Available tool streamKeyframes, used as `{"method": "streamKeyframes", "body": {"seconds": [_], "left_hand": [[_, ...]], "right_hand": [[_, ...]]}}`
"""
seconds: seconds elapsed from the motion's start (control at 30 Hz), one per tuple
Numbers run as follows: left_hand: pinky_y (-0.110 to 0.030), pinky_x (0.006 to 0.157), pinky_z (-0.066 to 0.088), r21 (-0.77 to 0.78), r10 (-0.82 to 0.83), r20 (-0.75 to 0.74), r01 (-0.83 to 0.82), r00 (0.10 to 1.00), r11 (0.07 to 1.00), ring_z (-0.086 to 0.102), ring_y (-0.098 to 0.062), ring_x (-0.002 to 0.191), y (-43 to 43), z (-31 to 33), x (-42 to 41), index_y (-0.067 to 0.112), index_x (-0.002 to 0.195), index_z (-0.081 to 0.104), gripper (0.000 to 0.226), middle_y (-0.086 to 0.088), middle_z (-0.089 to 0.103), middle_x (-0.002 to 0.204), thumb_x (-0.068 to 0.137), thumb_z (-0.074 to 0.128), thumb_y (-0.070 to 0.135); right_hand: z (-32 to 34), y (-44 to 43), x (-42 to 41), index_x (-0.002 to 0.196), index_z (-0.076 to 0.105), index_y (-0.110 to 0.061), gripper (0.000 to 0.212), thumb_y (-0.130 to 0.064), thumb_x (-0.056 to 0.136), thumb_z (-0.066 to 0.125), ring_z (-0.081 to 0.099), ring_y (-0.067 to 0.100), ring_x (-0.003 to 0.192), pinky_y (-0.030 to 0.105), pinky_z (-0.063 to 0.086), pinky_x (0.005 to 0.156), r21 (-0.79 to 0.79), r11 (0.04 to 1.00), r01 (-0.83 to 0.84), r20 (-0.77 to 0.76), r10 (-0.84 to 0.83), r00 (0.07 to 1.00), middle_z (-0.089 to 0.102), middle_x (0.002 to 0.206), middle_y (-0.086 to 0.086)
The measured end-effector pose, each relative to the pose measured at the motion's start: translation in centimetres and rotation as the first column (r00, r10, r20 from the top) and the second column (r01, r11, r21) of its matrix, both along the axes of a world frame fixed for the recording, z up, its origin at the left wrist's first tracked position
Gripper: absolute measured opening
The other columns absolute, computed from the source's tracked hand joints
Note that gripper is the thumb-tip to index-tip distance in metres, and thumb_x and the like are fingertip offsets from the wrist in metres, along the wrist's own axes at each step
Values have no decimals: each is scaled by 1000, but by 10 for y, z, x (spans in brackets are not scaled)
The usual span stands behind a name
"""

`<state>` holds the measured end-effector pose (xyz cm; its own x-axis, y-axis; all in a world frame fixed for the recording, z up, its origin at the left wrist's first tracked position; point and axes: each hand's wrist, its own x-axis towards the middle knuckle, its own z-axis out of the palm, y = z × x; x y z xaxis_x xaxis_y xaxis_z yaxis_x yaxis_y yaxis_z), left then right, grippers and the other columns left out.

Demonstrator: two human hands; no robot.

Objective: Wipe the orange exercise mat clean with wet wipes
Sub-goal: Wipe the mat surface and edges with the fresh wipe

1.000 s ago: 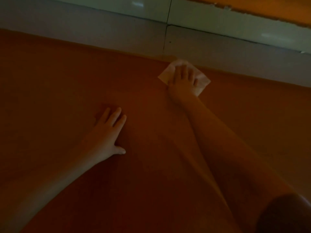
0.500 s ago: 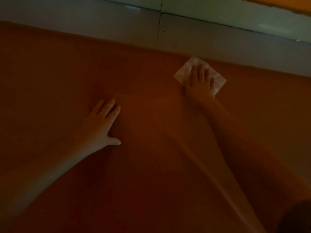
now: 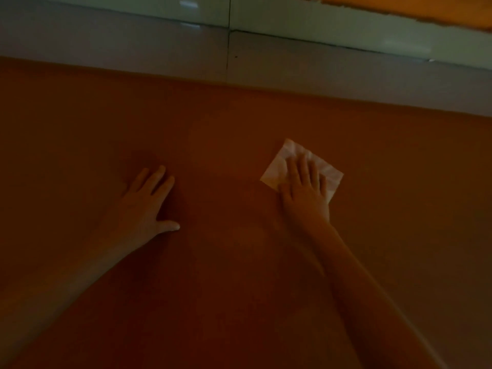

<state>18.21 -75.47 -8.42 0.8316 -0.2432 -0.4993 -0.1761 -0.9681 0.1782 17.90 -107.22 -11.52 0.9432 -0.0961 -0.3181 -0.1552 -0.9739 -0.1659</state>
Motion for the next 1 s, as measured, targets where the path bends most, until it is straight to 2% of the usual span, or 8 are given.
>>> {"method": "streamKeyframes", "body": {"seconds": [0.07, 0.23, 0.3, 0.5, 0.57, 0.7, 0.9, 1.0], "left_hand": [[-53, 119, 7, -11, 8, 6, -8, 1000, 1000, -9, -26, 148, -1, 2, -3, 23, 154, 5, 99, 2, -11, 160, 81, 61, 59], [-51, 119, 8, 54, -16, 36, 14, 999, 998, -8, -28, 148, -7, 7, -30, 24, 154, 3, 75, 0, -13, 160, 96, 41, 51], [-48, 120, 6, 98, -32, -7, 32, 999, 995, -12, -28, 148, -9, 11, -41, 24, 154, -3, 72, 0, -18, 160, 98, 35, 49], [-48, 119, 5, 186, -77, -171, 109, 982, 976, -16, -28, 147, -23, 29, -66, 28, 153, -10, 73, 2, -26, 158, 98, 31, 55], [-48, 119, 5, 199, -89, -192, 128, 977, 972, -14, -29, 147, -28, 34, -76, 28, 153, -8, 72, 2, -24, 158, 99, 31, 55], [-47, 120, 8, 154, -121, -200, 153, 972, 976, -10, -28, 148, -32, 39, -98, 27, 155, -1, 64, 3, -18, 160, 102, 31, 46], [-50, 120, 9, 105, -102, -160, 119, 982, 987, -8, -28, 148, -33, 35, -115, 27, 155, 4, 58, 3, -13, 161, 104, 28, 41], [-54, 119, 8, 91, -56, -152, 71, 987, 993, -8, -30, 148, -39, 32, -123, 23, 155, 4, 63, 1, -14, 161, 102, 25, 49]], "right_hand": [[2, 26, -10, 152, -11, -25, 57, -38, 103, 16, -21, 24, 143, 48, -11, 116, -27, 999, -34, -14, 33, 999, -26, 155, 2], [3, 53, -68, 149, -13, -30, 58, -47, 97, 8, -22, 24, 144, 49, -11, 117, 61, 858, -510, -54, 513, 857, -22, 156, -1], [6, 30, -71, 146, -16, -34, 57, -50, 95, 3, -21, 21, 144, 47, -9, 118, 37, 882, -470, -63, 471, 880, -24, 156, -3], [11, -5, -70, 153, -8, -26, 57, -40, 104, 16, -21, 25, 145, 45, -10, 115, -10, 1000, -15, -117, 14, 993, -23, 157, 3], [14, 17, -84, 153, -8, -23, 57, -37, 104, 18, -21, 27, 144, 49, -9, 115, -5, 998, -69, -129, 68, 989, -21, 158, 6], [23, 42, -126, 153, -6, -29, 55, -38, 104, 19, -23, 19, 143, 45, -13, 114, 107, 925, -364, -123, 376, 919, -24, 155, -4], [33, 6, -144, 152, -7, -30, 54, -39, 105, 18, -22, 17, 144, 44, -10, 116, 64, 985, -161, -211, 171, 962, -22, 157, -5], [39, 19, -158, 152, -8, -29, 55, -40, 104, 18, -22, 20, 144, 45, -12, 115, 101, 974, -201, -291, 222, 931, -23, 157, -4]]}}
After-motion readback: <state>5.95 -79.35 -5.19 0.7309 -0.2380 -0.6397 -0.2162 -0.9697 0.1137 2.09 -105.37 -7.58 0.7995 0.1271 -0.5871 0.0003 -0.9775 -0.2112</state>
